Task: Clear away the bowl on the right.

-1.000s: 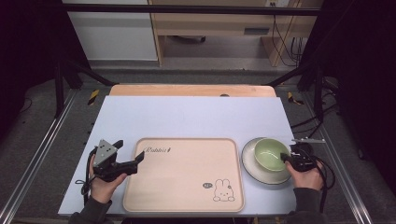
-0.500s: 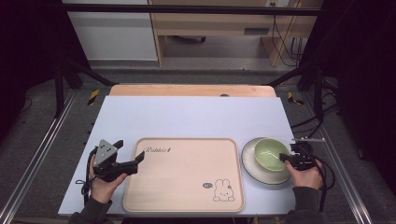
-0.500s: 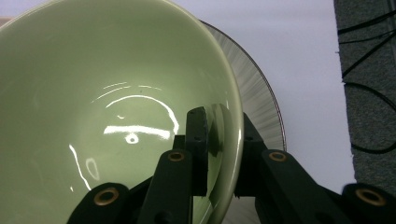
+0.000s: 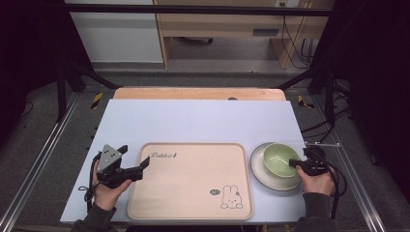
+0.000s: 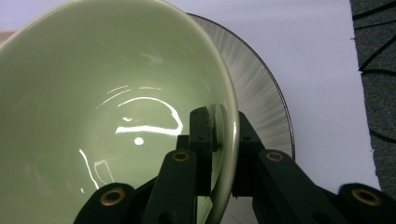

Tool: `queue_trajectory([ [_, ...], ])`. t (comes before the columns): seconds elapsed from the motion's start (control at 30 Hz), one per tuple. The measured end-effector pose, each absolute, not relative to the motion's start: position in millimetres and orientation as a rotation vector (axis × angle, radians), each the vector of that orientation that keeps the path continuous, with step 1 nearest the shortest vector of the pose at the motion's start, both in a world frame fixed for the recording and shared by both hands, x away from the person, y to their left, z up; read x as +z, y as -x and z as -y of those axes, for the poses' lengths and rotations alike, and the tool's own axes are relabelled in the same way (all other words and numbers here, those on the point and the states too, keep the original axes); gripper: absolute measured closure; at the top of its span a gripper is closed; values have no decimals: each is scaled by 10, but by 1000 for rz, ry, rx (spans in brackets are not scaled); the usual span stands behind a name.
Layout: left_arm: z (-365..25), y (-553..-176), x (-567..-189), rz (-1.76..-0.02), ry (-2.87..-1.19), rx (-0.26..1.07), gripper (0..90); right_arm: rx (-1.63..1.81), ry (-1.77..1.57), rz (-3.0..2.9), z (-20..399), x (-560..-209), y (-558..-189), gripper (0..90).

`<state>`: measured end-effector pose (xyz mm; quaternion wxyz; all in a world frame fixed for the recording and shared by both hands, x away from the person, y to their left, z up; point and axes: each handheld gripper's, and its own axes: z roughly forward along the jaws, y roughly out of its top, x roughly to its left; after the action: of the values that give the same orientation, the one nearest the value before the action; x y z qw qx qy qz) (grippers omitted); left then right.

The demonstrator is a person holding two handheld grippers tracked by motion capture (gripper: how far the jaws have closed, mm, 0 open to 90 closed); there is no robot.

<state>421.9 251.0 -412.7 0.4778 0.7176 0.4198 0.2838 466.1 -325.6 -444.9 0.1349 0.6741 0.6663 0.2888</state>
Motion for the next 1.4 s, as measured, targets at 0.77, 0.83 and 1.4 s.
queue_trajectory([
  [0.77,-2522,-4219,-4123,-1028,-1747,691,112,838,-1893,-1916,3189,-4383,-4622,840],
  [0.83,-2522,-4218,-4121,-1027,-1747,691,112,831,-1888,-1915,3176,-4370,-4615,840],
  [1.4,-2528,-4216,-4114,-1029,-1741,693,112,868,-1859,-1932,3146,-4313,-4581,834],
])
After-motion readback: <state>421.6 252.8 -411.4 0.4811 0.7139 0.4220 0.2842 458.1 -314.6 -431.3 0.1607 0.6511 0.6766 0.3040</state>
